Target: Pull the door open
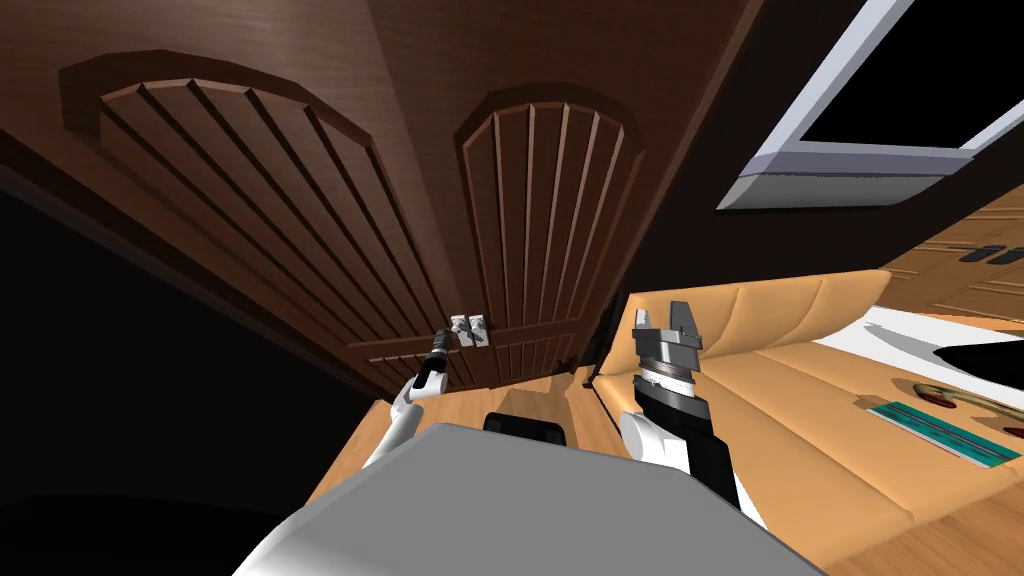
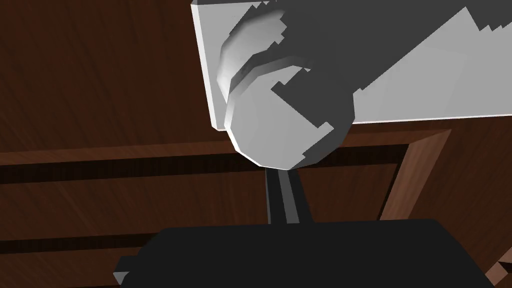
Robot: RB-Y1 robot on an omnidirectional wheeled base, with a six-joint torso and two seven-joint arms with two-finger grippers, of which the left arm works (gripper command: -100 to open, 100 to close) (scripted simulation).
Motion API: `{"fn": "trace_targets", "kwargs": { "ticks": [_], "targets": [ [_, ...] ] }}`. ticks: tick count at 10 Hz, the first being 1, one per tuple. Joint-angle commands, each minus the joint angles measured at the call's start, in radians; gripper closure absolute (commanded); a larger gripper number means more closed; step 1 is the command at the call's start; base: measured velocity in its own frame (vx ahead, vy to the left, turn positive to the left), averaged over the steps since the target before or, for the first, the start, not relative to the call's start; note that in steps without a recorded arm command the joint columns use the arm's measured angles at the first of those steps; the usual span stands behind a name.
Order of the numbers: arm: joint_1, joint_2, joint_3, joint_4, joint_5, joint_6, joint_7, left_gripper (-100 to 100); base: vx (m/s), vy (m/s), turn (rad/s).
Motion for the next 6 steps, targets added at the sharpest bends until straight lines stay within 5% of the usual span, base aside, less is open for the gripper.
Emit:
{"fn": "trace_targets", "kwargs": {
  "ticks": [1, 4, 6],
  "targets": [
    [0.019, 0.014, 0.021, 0.005, 0.003, 0.001, 0.001, -100, -0.133, 0.062, 0.155],
    [0.040, 0.025, 0.033, 0.004, 0.006, 0.003, 0.004, -100, -0.204, 0.043, 0.088],
    [0.046, 0.025, 0.027, -0.001, 0.006, 0.003, 0.007, -100, -0.170, -0.038, 0.003]
  ]
}}
